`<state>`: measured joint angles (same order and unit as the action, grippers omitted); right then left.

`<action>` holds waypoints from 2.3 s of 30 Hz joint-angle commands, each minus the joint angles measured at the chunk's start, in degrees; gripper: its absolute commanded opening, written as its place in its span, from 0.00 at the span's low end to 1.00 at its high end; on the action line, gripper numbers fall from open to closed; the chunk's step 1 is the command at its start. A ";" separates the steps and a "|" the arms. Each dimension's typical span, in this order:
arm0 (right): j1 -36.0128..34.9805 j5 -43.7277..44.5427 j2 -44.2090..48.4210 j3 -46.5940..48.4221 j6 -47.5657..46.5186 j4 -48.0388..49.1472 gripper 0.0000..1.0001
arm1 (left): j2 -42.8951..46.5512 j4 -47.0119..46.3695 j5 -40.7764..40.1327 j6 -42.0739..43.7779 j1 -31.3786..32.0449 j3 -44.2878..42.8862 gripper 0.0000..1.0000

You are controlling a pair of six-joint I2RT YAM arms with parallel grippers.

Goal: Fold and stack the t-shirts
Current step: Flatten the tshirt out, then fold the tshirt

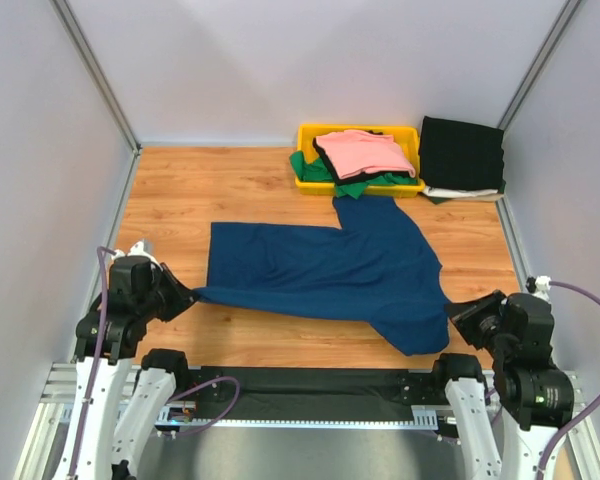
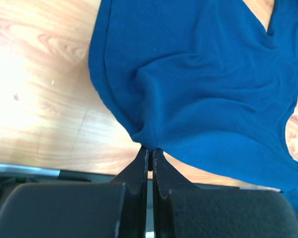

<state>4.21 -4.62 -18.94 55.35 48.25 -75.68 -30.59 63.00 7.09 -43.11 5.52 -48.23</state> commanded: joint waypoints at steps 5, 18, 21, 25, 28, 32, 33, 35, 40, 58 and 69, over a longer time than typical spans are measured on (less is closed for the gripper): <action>0.10 -3.46 -0.74 -2.69 -1.31 -3.87 0.00 | -2.43 1.78 2.13 2.59 -0.25 -0.38 0.00; 0.01 -3.55 -55.60 2.64 -8.68 28.03 0.08 | -48.13 -18.51 8.79 6.81 -8.49 -5.20 0.02; 0.10 -2.14 -63.57 7.14 -11.42 27.68 0.50 | -56.50 -18.62 12.94 8.92 -8.86 -9.69 0.28; -0.08 -0.39 -58.95 1.70 -10.55 30.24 0.94 | -54.06 -20.37 10.49 9.62 -8.86 -7.07 0.98; -0.08 0.23 -52.45 -5.06 -8.53 30.85 0.95 | -47.23 -19.59 7.86 9.02 -8.86 -3.91 1.00; -0.08 -0.30 -44.62 -13.76 -5.19 31.03 0.90 | -36.16 -20.99 6.79 5.15 -8.86 3.56 0.99; -0.08 0.48 -42.26 -17.26 -4.92 30.94 0.89 | -34.21 -20.99 7.32 4.45 -8.77 4.88 0.98; 0.36 1.89 -40.31 -20.62 -2.56 31.03 0.87 | -28.95 -20.99 8.20 1.90 -8.77 9.10 0.94; 0.54 2.07 -39.24 -27.66 0.79 33.84 0.83 | -18.65 -25.11 8.38 -4.34 -7.89 19.90 0.92; 0.63 5.50 -41.70 -32.77 1.41 41.39 0.02 | -28.91 -31.36 6.18 -4.52 -0.69 26.43 0.74; 0.36 -3.19 -59.26 -0.29 -5.60 33.71 0.00 | -44.89 -26.98 4.33 1.71 -3.49 -2.09 0.00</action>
<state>4.69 -5.13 -73.43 39.97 47.68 -40.45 -72.58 35.20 12.53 -44.91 3.95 -39.57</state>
